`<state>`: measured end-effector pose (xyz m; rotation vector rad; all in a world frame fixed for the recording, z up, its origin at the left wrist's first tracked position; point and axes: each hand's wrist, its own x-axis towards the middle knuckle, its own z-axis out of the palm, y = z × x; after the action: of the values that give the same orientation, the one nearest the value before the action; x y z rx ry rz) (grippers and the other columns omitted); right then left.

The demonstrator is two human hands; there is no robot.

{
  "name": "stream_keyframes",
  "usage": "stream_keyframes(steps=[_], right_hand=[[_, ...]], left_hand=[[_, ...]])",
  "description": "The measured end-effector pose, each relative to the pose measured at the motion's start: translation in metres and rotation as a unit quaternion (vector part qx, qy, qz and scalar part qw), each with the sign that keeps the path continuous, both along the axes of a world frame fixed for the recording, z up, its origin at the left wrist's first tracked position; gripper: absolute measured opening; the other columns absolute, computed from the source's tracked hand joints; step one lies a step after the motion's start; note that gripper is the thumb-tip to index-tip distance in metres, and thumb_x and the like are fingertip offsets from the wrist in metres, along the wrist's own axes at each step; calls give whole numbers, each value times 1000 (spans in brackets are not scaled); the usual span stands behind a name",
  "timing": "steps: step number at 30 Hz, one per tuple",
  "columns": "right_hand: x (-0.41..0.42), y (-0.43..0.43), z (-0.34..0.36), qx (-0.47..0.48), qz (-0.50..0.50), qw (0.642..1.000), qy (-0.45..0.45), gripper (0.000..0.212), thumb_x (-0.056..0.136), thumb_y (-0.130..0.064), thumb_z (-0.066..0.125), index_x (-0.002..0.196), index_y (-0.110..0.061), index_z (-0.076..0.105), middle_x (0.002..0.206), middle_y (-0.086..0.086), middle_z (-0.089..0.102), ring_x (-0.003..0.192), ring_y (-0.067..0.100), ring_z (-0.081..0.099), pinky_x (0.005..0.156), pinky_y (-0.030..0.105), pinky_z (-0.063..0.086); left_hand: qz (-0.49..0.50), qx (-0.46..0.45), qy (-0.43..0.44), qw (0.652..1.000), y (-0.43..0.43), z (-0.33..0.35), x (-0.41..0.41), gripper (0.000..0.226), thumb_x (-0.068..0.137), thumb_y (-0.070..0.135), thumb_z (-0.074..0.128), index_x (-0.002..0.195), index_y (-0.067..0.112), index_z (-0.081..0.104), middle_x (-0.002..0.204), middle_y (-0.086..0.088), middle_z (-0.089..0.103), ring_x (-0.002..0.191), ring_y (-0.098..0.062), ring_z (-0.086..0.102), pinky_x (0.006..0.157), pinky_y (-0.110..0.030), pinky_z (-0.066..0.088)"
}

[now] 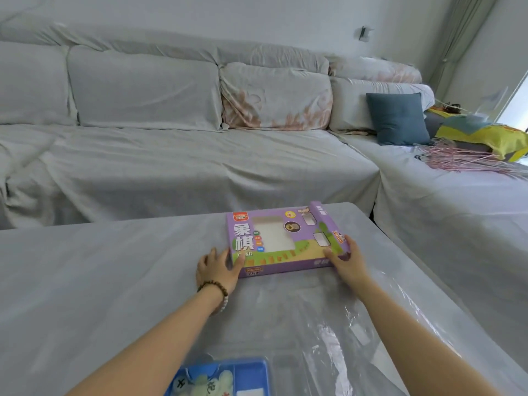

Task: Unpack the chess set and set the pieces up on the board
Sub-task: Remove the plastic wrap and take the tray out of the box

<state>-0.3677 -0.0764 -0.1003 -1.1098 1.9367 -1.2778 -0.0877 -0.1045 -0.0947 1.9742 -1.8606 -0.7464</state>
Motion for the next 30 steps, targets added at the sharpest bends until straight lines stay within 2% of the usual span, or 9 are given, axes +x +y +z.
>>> stream_keyframes(steps=[4, 7, 10, 13, 16, 20, 22, 25, 30], right_hand=[[-13, -7, -1, 39, 1, 996, 84, 84, 80, -43, 67, 147, -17, 23, 145, 6, 38, 129, 26, 43, 108, 45, 34], [9, 19, 12, 9, 17, 981, 192, 70, 89, -39, 58, 147, -20, 25, 152, 5, 24, 139, 23, 27, 113, 40, 25], [51, 73, 23, -73, 81, 955, 277, 48, 92, -40, 52, 138, -30, 42, 151, -5, 27, 142, 16, 19, 115, 35, 17], [98, 136, 32, -40, 193, 955, 220, 40, 89, -51, 36, 128, -44, 43, 144, -21, 28, 140, 1, 17, 117, 29, 15], [138, 185, 40, 6, 260, 957, 130, 35, 88, -53, 32, 123, -58, 33, 142, -29, 30, 134, -10, 22, 114, 20, 19], [169, 215, 29, 64, 278, 938, 196, 51, 87, -62, 18, 136, -48, 23, 145, -27, 19, 136, -9, 11, 112, 14, 6], [179, 220, 21, 60, 270, 921, 274, 78, 77, -76, 1, 143, -40, 21, 150, -22, 15, 135, -9, 3, 111, 14, -1], [199, 228, 16, 60, 272, 910, 306, 103, 64, -84, -15, 145, -35, 26, 154, -18, 15, 139, -6, 3, 108, 10, -8], [264, 243, 20, 50, 311, 897, 311, 81, 76, -72, 8, 142, -33, 32, 155, -13, 17, 143, 4, 6, 110, 15, -8]], left_hand=[[4, 4, -18, 1000, -4, -3, -7, 61, 90, 63, 25, 143, 35, 24, 156, -1, 12, 141, -27, 7, 114, -38, 11], [-17, 4, 25, 1000, 0, 1, 3, 68, 91, 60, 24, 147, 24, 18, 155, -5, 14, 142, -26, 8, 116, -38, 10], [-63, -44, 76, 994, 31, 12, 25, 67, 93, 55, 29, 147, 15, 19, 152, -6, 25, 140, -25, 20, 114, -37, 18], [-143, -56, 59, 986, 91, 23, 59, 80, 82, 74, 19, 145, 26, 24, 149, 0, 31, 138, -19, 22, 113, -35, 18], [-212, -37, -46, 976, 151, 24, 91, 112, 50, 92, -14, 144, 39, 15, 153, 13, 14, 143, -14, 4, 116, -38, -1], [-235, -63, -188, 952, 194, 16, 113, 107, 45, 84, -32, 141, 42, -14, 153, 16, -13, 143, -17, -12, 111, -47, -14], [-226, -66, -208, 949, 201, 13, 120, 98, 44, 81, -35, 134, 42, -27, 154, 14, -14, 143, -18, -13, 110, -49, -15], [-225, -60, -214, 949, 212, 13, 144, 93, 44, 81, -35, 129, 42, -30, 155, 13, -12, 143, -17, -13, 111, -49, -13], [-205, -56, -207, 955, 234, 13, 210, 100, 46, 87, -27, 137, 45, -19, 155, 13, -12, 143, -16, -12, 112, -47, -13]])
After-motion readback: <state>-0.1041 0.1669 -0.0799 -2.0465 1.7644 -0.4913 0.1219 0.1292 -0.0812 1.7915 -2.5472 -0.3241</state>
